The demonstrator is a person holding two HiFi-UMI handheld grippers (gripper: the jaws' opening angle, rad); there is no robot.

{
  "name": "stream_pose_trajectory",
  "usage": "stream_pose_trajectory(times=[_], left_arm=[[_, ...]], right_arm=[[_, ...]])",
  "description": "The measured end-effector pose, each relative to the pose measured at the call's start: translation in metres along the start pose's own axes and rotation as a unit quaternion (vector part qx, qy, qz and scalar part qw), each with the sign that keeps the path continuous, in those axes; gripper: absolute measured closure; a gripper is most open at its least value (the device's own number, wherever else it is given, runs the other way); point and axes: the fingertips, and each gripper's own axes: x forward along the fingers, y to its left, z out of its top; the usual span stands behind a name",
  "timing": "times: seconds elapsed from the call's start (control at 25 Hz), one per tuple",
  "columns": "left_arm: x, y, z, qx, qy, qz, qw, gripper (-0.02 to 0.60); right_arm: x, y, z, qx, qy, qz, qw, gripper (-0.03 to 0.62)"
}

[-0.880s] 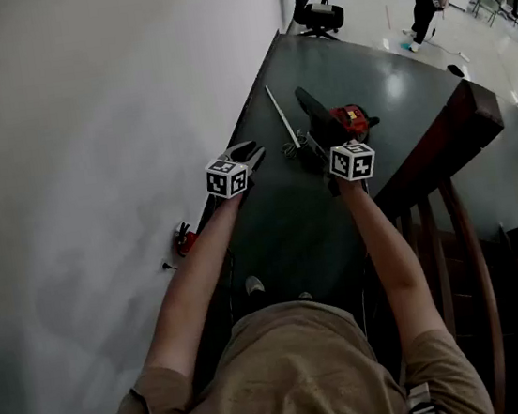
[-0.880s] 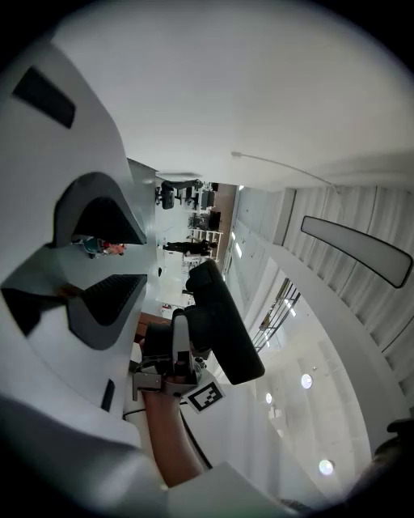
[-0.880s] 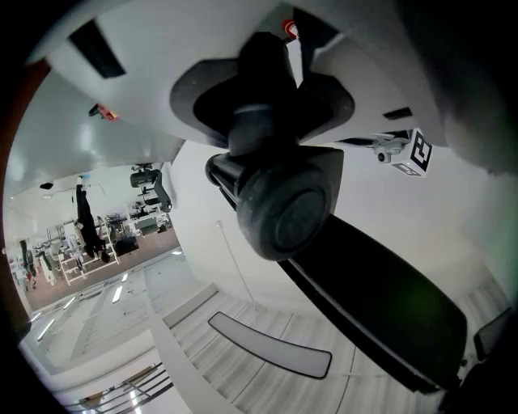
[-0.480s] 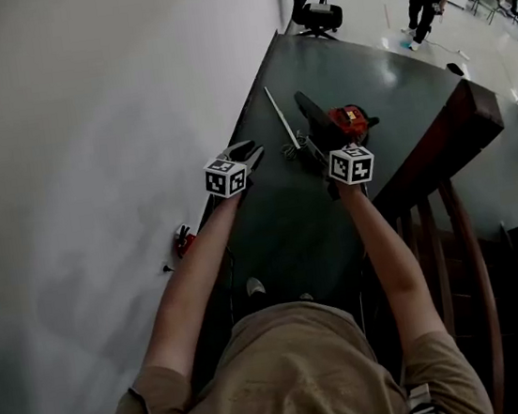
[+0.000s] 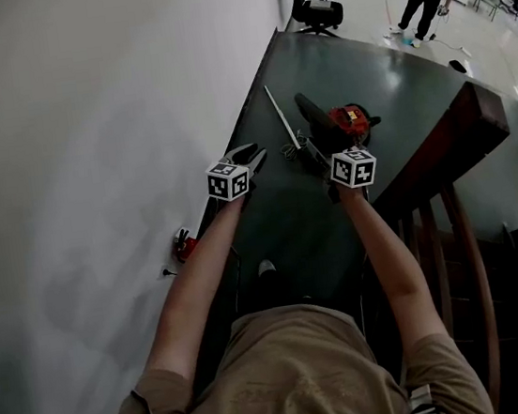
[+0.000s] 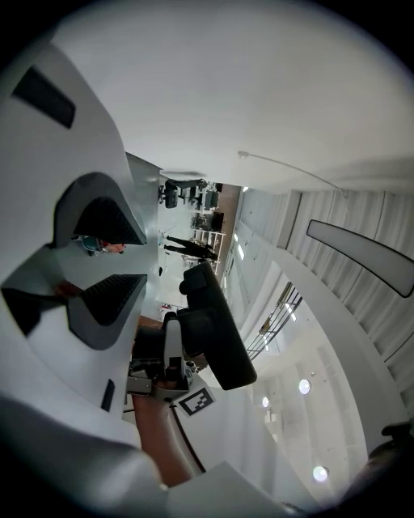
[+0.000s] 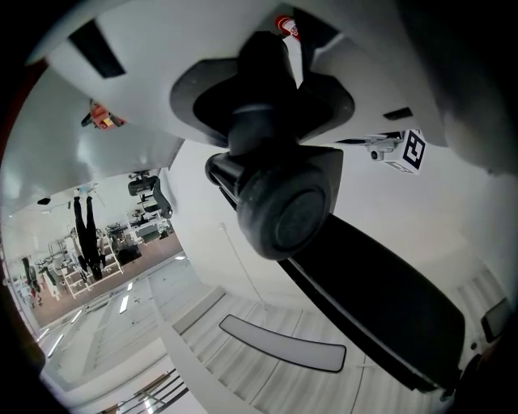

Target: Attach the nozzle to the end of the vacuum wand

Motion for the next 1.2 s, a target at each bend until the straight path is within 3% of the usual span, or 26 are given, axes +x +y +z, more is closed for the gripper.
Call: stream_pose_trajectory(times=[0.16, 0.4, 0.72, 0.88, 1.2], left_arm=[[0.027, 0.022, -0.003, -0.008, 0.006, -0.005, 0.9999, 0.465], [0.114, 0.085, -0.007, -0.019, 0.021, -0.022, 0.9994, 0.465], [0.231, 0.223, 0.019, -0.05, 0.042, -0.045, 0.9968, 0.465], [0.271, 0.266, 0.032, -0.055, 0.049, -0.052, 0.9959, 0.465], [0.371, 0.332, 0.025, -0.087, 0.081, -0.062, 0.991, 0.465]], right_arm=[[0.024, -0.025, 0.002, 0.006, -0.001, -0.005, 1.0, 0.433], [0.089, -0.1, 0.009, 0.008, 0.004, -0.024, 1.0, 0.433], [0.231, -0.186, 0.053, 0.028, 0.005, -0.055, 0.998, 0.434], [0.271, -0.215, 0.072, 0.035, -0.001, -0.069, 0.997, 0.434], [0.351, -0.293, 0.09, 0.038, 0.005, -0.081, 0.996, 0.434]])
